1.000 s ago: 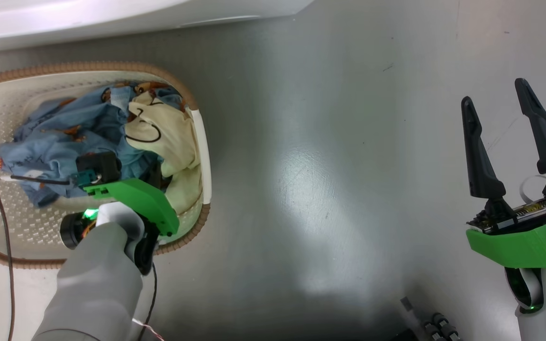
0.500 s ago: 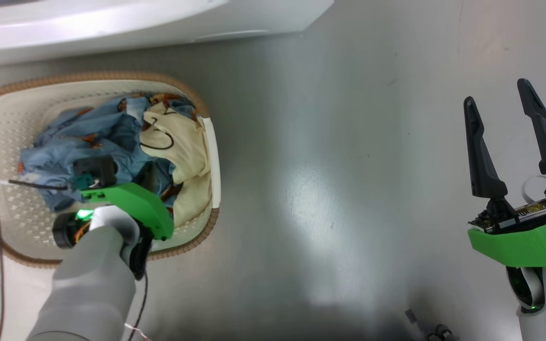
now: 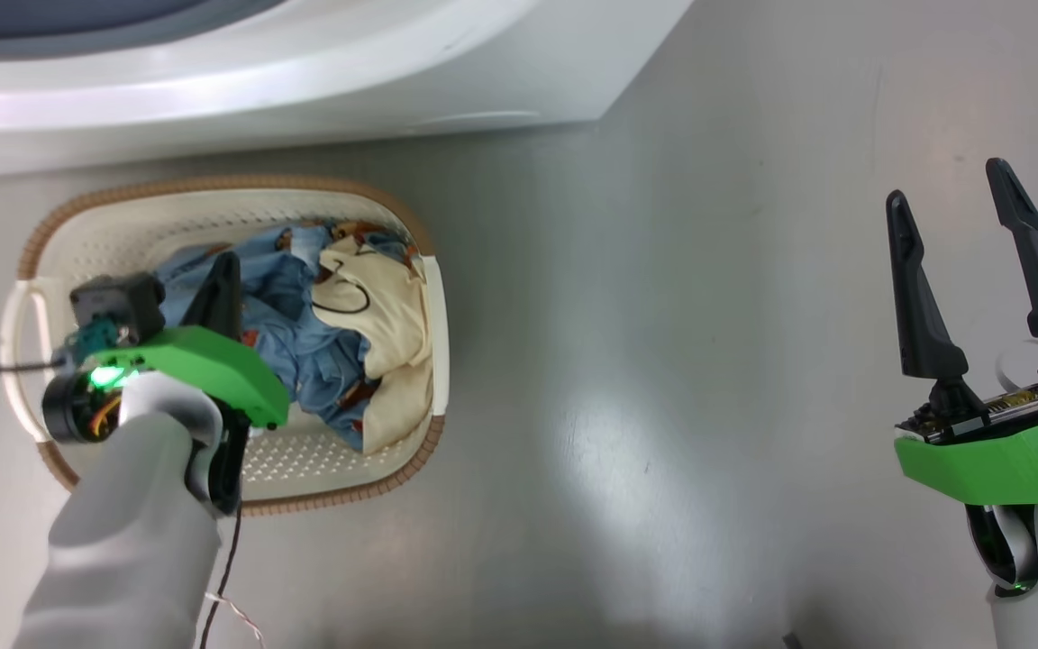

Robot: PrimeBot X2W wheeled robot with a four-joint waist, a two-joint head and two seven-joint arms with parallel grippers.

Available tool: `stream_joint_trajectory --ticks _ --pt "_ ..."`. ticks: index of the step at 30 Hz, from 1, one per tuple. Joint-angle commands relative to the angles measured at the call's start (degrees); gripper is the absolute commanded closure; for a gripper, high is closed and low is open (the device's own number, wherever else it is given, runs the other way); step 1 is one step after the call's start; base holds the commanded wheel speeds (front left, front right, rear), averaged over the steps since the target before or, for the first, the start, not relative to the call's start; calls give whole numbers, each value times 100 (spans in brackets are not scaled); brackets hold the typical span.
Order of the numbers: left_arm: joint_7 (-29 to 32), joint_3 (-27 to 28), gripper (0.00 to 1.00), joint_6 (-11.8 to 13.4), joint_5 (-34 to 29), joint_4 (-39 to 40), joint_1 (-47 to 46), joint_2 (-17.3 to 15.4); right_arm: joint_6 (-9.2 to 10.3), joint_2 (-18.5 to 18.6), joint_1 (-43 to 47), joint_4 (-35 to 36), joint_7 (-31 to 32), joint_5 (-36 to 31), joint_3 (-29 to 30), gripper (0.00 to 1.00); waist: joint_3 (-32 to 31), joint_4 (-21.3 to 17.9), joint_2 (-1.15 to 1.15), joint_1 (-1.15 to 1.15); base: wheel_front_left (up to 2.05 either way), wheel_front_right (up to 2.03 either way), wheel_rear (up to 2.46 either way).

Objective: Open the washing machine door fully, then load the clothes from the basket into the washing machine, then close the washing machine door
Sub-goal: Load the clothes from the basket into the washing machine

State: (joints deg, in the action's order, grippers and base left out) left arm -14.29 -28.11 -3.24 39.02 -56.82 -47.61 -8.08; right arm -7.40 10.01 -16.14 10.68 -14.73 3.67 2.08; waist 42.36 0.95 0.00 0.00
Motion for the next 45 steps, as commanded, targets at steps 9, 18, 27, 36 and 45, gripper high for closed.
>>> stream_joint_trajectory --ticks 9,18,27,36,45 --pt "-70 1432 100 371 -1243 2161 1423 -208 -9 -25 408 -93 -27 43 -88 0 -825 133 0 0 0 0 0" --pt "-71 2142 7 361 -2038 3593 2507 -72 -9 -97 591 -283 -27 81 -126 0 -1561 187 0 0 0 0 0" --pt "-71 2489 0 321 -2471 4562 3362 -23 -9 -220 858 -430 -27 95 -107 0 -2272 213 0 0 0 0 0" --pt "-71 2483 0 223 -2704 4935 4118 -240 -9 -329 1254 -528 -27 101 -100 0 -2984 172 0 0 0 0 0" --pt "-1 2410 0 254 -2713 5511 4649 -309 -9 -440 1638 -537 -27 76 -83 0 -3555 170 0 0 0 0 0"
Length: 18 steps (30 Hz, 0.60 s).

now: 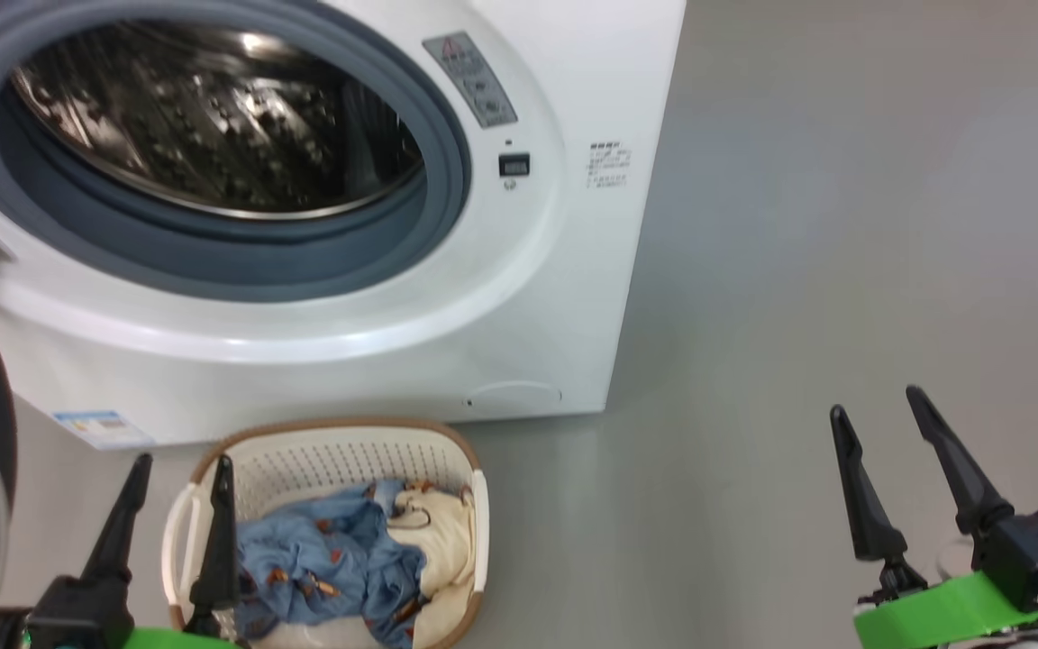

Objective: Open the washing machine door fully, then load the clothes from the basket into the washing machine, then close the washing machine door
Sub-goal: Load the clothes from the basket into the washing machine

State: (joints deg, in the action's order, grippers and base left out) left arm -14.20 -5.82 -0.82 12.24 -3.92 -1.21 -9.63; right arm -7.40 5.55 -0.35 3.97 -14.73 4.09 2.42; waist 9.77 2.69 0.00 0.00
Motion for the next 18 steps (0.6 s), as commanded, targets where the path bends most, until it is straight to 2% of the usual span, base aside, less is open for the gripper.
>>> stream_joint_trajectory --ticks 1,18 --pt "21 173 0 17 -36 274 64 -165 -9 -8 107 138 -27 28 -117 0 -359 -5 0 0 0 0 0" --pt "373 179 0 167 46 768 658 -266 -9 -157 607 301 84 -53 -68 0 -892 -68 0 0 0 0 0"
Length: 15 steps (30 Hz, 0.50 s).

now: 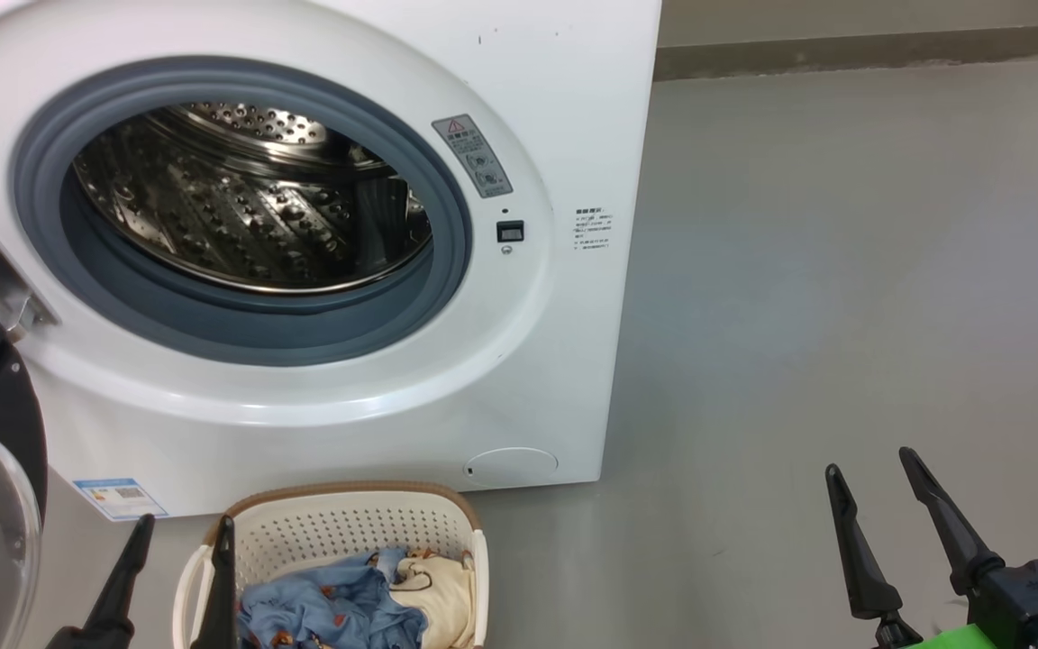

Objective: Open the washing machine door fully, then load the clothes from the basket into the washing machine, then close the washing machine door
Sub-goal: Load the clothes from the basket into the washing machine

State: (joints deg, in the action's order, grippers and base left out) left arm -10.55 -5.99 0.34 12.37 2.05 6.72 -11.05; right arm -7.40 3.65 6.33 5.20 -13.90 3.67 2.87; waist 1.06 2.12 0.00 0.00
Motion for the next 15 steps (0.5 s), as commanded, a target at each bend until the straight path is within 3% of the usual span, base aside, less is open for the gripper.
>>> stream_joint_trajectory --ticks 1,15 --pt "19 197 0 59 39 187 -118 -129 -9 26 -51 188 9 -13 -115 0 -27 -15 0 0 0 0 0" --pt "51 165 0 128 82 224 -100 -163 -9 -9 -67 213 15 -49 -106 0 10 -2 0 0 0 0 0"
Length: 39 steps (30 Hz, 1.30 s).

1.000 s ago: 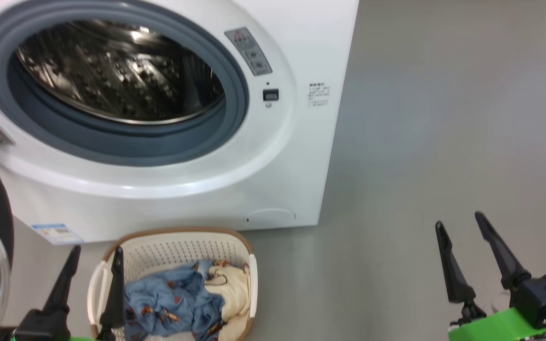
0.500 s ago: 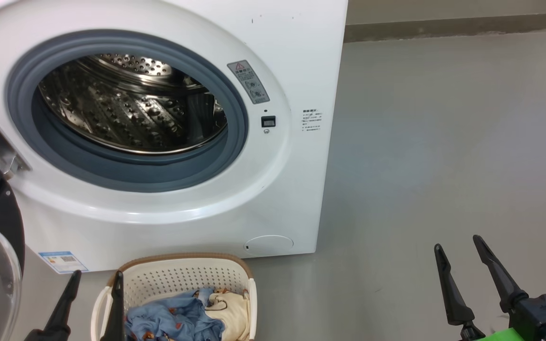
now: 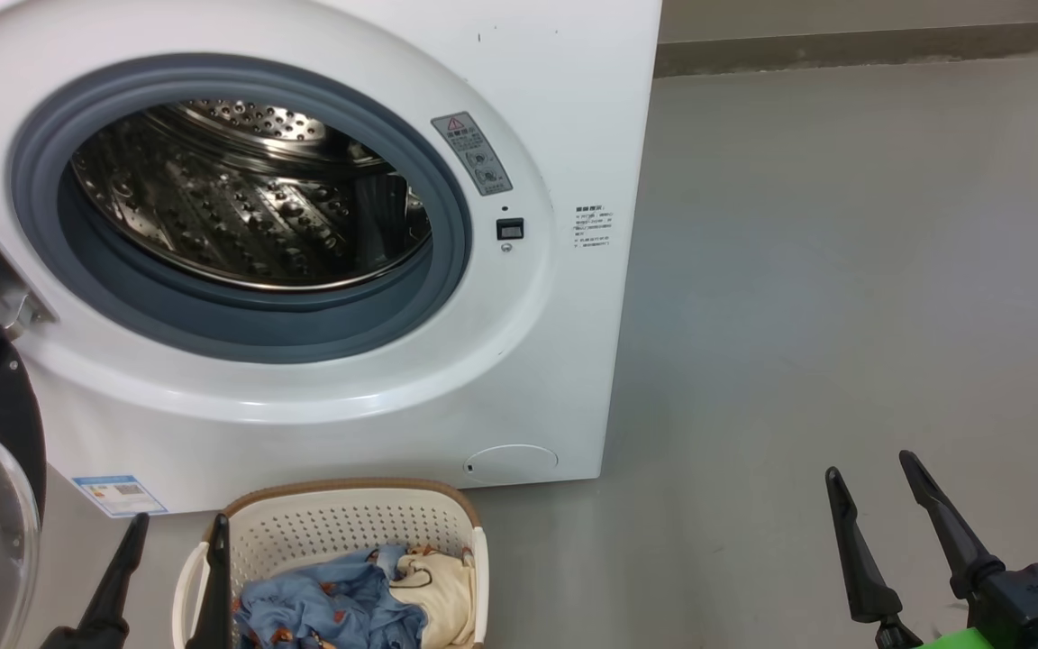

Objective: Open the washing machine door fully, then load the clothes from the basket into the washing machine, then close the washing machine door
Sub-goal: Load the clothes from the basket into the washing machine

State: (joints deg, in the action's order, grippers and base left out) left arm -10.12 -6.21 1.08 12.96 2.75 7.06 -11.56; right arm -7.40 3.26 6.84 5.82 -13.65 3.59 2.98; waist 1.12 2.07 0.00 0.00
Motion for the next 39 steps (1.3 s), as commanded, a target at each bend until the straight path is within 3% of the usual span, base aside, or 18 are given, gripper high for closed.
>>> stream_joint_trajectory --ticks 1,21,27,31,39 --pt "4 186 0 58 28 151 -137 -112 -9 30 -122 148 -11 -38 -118 0 9 4 0 0 0 0 0" --pt "82 -45 0 100 0 -82 -424 -77 -9 9 -230 181 -31 -24 -168 0 261 33 0 0 0 0 0" --pt "70 -449 0 -201 78 -1063 -1028 151 -9 23 -402 258 -32 14 -214 0 727 1 0 0 0 0 0" --pt "-9 -668 0 -487 237 -2093 -1653 383 -9 59 -563 338 -26 33 -241 0 1197 -31 0 0 0 0 0" --pt "-171 -1103 0 -784 494 -4255 -3267 706 -9 196 -1069 526 -39 64 -268 0 2361 -103 0 0 0 0 0"
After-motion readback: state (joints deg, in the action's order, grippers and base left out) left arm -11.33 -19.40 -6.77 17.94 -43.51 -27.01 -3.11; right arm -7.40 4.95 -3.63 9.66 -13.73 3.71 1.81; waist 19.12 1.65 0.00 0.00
